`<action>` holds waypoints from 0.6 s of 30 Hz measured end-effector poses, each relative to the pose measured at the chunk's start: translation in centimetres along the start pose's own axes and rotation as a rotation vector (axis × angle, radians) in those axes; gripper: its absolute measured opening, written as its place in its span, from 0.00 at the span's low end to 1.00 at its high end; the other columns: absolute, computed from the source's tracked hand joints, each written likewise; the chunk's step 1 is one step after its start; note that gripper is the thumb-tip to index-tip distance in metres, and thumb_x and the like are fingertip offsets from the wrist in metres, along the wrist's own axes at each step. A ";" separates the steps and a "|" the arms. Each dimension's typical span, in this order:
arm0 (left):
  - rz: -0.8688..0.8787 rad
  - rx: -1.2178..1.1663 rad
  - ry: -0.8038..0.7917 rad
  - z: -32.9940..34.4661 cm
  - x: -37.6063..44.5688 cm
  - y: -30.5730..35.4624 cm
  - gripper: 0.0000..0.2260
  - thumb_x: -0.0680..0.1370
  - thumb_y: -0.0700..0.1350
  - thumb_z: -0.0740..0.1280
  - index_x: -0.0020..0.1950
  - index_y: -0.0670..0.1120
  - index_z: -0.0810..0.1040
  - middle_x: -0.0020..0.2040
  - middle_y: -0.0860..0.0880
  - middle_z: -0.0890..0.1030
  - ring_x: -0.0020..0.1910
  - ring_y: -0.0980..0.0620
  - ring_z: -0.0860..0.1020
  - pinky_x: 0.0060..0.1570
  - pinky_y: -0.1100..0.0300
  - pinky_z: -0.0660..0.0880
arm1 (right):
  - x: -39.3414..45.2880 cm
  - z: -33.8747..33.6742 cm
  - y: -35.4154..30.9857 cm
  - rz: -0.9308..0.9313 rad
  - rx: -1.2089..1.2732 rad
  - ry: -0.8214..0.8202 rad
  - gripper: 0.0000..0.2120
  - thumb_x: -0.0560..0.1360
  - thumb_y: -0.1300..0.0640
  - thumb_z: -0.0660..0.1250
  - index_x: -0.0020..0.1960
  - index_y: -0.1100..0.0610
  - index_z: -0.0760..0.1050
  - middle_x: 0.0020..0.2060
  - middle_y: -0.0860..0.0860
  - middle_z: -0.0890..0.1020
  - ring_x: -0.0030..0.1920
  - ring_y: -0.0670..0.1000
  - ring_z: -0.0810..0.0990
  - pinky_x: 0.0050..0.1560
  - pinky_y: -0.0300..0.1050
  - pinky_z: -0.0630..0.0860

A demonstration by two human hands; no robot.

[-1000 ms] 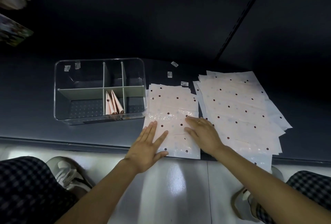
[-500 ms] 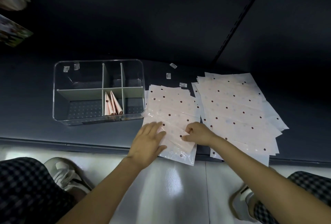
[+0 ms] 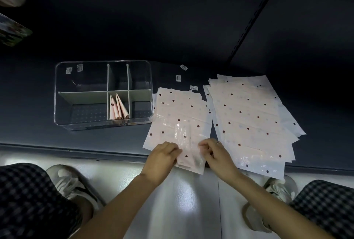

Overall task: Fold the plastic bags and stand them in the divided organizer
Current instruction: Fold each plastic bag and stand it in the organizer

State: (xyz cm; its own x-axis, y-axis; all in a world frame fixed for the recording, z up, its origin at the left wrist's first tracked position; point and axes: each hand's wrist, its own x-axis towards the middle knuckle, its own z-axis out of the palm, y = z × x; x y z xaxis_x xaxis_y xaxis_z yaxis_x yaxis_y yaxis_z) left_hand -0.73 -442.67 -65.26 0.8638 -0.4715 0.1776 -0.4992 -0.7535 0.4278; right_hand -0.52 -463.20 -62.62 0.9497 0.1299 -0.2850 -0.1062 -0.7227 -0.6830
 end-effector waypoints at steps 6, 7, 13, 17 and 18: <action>-0.169 -0.132 -0.084 0.5 0.9 -0.5 0.09 0.79 0.41 0.63 0.55 0.43 0.80 0.52 0.48 0.80 0.52 0.46 0.75 0.53 0.56 0.69 | 1.5 1.4 1.0 -0.286 -0.167 -0.156 0.22 0.71 0.57 0.71 0.64 0.46 0.73 0.54 0.35 0.75 0.55 0.41 0.66 0.59 0.30 0.64; -0.208 -0.159 -0.082 0.6 1.0 -0.6 0.09 0.80 0.43 0.62 0.53 0.42 0.80 0.51 0.47 0.80 0.51 0.46 0.74 0.52 0.56 0.68 | 1.8 1.8 0.7 -0.266 -0.128 -0.112 0.18 0.71 0.56 0.71 0.60 0.47 0.77 0.48 0.35 0.77 0.51 0.42 0.67 0.55 0.32 0.66; -0.506 -0.280 -0.054 1.0 1.9 -1.3 0.09 0.76 0.50 0.69 0.43 0.44 0.78 0.44 0.48 0.77 0.51 0.49 0.70 0.45 0.61 0.66 | 3.6 2.6 -0.7 0.131 0.226 0.090 0.09 0.69 0.57 0.74 0.33 0.55 0.77 0.28 0.45 0.76 0.32 0.42 0.73 0.35 0.30 0.67; -0.608 -0.270 -0.030 1.1 2.2 -1.2 0.09 0.77 0.51 0.67 0.49 0.47 0.82 0.50 0.50 0.75 0.55 0.50 0.68 0.54 0.59 0.69 | 4.3 2.7 -1.2 0.203 0.179 0.110 0.17 0.71 0.54 0.72 0.28 0.54 0.70 0.23 0.44 0.73 0.23 0.40 0.69 0.28 0.30 0.64; -0.616 -0.254 -0.031 1.2 2.3 -1.0 0.09 0.78 0.51 0.65 0.50 0.47 0.82 0.51 0.49 0.75 0.55 0.49 0.69 0.54 0.58 0.69 | 4.5 2.6 -1.3 0.206 0.154 0.113 0.18 0.72 0.53 0.72 0.28 0.55 0.69 0.22 0.45 0.71 0.23 0.42 0.67 0.27 0.32 0.63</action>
State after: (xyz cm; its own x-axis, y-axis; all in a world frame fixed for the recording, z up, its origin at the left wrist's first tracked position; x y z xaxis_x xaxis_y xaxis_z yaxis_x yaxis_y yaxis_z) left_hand 1.72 -443.52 -66.33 0.9817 -0.0051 -0.1902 0.1199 -0.7595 0.6393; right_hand 3.10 -459.86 -64.76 0.9294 -0.0918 -0.3574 -0.3355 -0.6132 -0.7152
